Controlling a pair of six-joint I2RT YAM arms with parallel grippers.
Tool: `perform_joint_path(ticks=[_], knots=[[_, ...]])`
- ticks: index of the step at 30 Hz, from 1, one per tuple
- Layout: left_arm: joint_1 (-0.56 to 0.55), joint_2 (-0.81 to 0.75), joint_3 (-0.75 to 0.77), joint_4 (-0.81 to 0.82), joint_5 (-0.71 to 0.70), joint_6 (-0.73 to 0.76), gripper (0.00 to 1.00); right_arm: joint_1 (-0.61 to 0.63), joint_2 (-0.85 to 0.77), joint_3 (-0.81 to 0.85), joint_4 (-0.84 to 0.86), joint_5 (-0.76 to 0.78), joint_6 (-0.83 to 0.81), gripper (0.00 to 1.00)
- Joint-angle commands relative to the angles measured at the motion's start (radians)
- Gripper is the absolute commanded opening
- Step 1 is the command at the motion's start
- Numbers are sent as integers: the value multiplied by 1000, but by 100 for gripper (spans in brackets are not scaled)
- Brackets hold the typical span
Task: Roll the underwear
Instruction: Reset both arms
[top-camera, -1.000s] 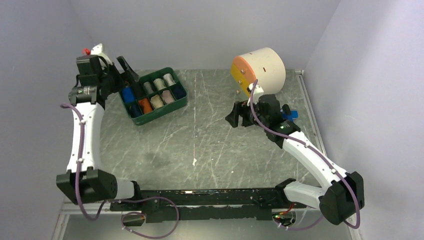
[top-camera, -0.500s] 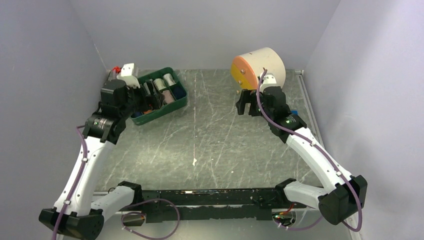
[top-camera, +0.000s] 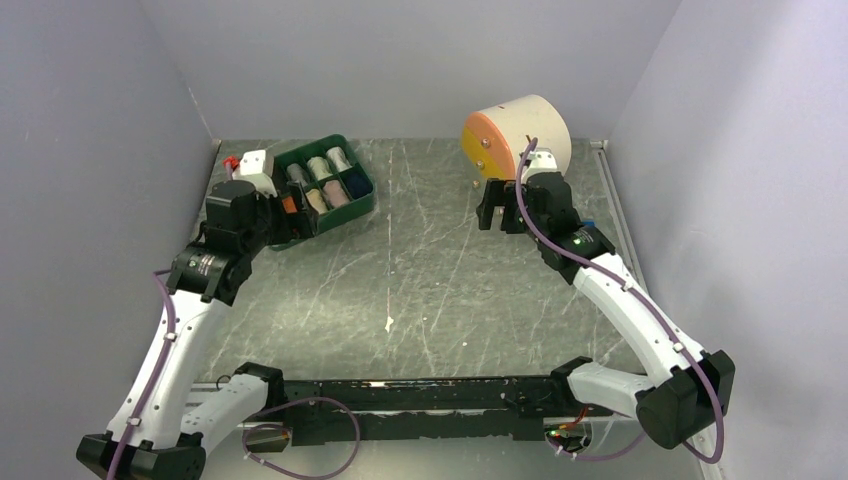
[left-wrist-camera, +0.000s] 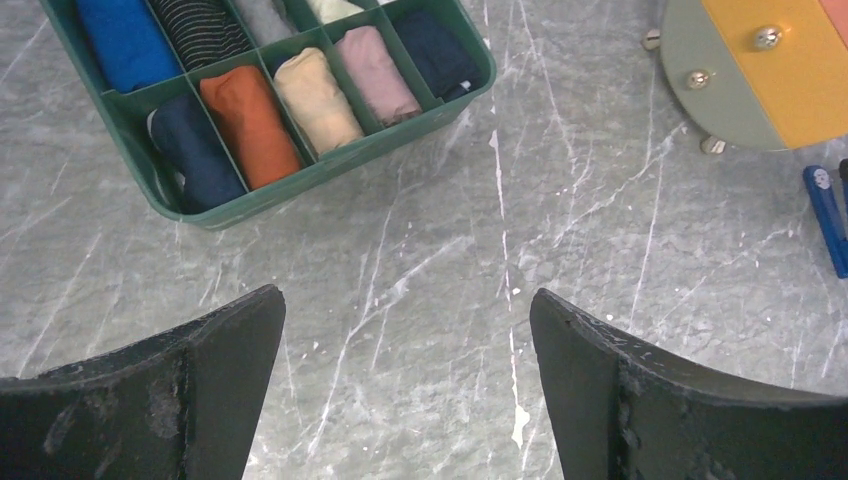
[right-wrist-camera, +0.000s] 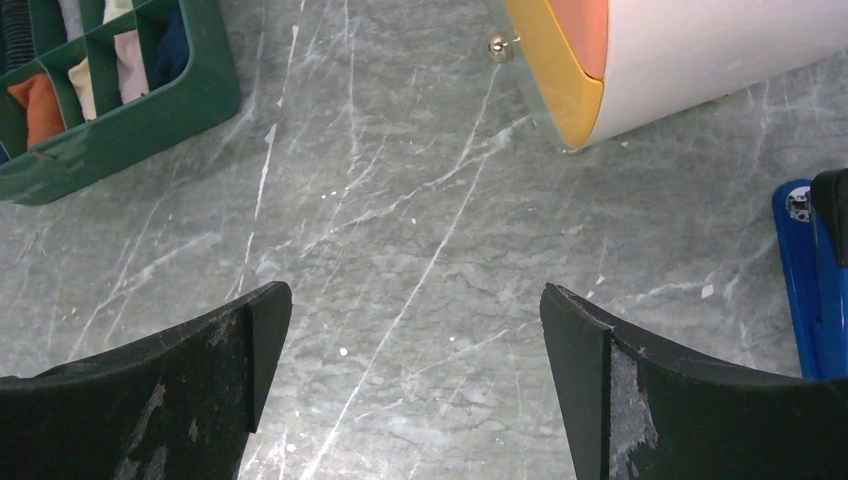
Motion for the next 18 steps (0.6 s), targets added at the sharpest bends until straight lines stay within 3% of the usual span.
perform_joint_path(ticks=[1, 18], knots=[[-3, -29, -10, -16, -58, 0, 97, -3, 7, 87, -35, 28, 2, 100], [-3, -30, 18, -27, -99, -21, 97, -4, -19, 67, -56, 12, -15, 100]])
